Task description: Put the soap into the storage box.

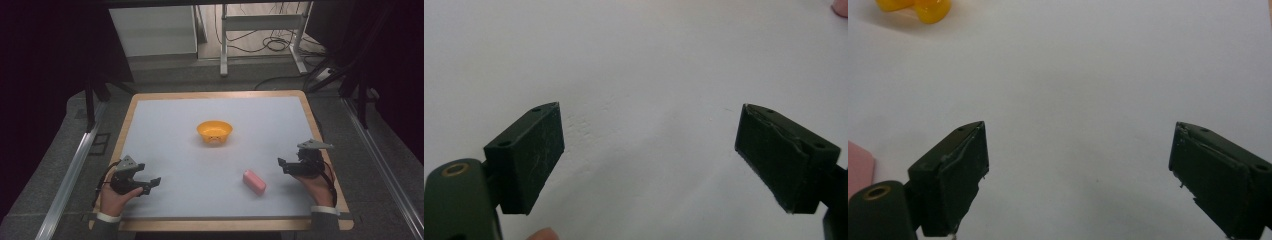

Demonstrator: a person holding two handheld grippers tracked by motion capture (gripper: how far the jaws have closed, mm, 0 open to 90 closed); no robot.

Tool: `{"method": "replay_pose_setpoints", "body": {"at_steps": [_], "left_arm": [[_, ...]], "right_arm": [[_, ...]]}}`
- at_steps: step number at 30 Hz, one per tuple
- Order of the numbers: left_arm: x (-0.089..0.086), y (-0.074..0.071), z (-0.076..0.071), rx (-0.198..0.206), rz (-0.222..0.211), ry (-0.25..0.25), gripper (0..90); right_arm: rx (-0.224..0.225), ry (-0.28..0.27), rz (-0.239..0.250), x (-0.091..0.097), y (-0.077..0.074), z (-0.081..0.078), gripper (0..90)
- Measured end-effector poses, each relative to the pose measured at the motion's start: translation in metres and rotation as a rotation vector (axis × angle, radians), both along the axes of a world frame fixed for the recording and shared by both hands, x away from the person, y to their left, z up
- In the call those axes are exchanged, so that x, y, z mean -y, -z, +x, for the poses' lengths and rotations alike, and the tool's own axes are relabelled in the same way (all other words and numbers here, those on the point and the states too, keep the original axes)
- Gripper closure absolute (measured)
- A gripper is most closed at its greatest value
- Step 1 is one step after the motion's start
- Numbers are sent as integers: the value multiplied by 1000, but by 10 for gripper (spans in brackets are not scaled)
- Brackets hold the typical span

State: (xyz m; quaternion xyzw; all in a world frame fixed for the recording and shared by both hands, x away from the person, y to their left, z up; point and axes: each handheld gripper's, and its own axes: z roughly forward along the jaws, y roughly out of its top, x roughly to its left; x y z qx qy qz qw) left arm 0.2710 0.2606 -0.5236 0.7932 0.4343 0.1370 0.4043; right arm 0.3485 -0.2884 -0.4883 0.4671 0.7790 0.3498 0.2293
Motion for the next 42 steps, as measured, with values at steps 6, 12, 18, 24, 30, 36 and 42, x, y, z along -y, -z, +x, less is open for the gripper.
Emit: {"method": "replay_pose_setpoints", "body": {"at_steps": [6, 12, 18, 24, 30, 36, 42], "left_arm": [[-1, 0, -1, 7, 1, -8, 130], [-2, -1, -1, 6, -4, -9, 130], [-2, 0, -1, 5, 0, -7, 130], [-1, 0, -1, 4, 1, -5, 130], [-1, 0, 0, 1, 5, -3, 130], [-3, -2, -1, 0, -9, -8, 130], [-5, -2, -2, 0, -8, -15, 130]], "right_arm": [[-15, -1, 10, 3, -1, -1, 108], [-24, 1, 25, 5, -2, -1, 109], [-28, 0, 19, 5, -1, -1, 116], [-35, -5, 25, 6, -2, -2, 123], [-19, -9, 56, 9, -8, -4, 128], [-9, -5, 65, 12, -11, -6, 133], [4, -31, 92, 8, -20, -9, 146]]}}
